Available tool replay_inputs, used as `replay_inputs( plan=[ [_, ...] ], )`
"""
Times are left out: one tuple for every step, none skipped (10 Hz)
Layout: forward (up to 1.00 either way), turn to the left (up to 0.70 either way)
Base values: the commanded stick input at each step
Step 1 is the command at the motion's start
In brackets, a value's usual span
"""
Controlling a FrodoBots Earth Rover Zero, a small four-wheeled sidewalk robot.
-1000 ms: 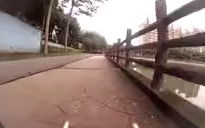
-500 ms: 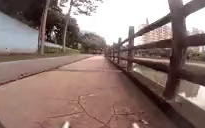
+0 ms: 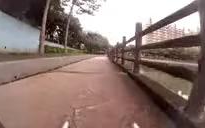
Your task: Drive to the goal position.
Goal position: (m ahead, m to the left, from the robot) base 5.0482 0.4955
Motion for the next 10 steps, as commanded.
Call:
replay_inputs(
  plan=[
    [0.7,0.0],
    [0.7,0.0],
    [0.7,0.0],
    [0.7,0.0],
    [0.7,0.0],
    [0.7,0.0],
    [0.7,0.0],
    [0.7,0.0],
    [0.7,0.0],
    [0.7,0.0]
  ],
)
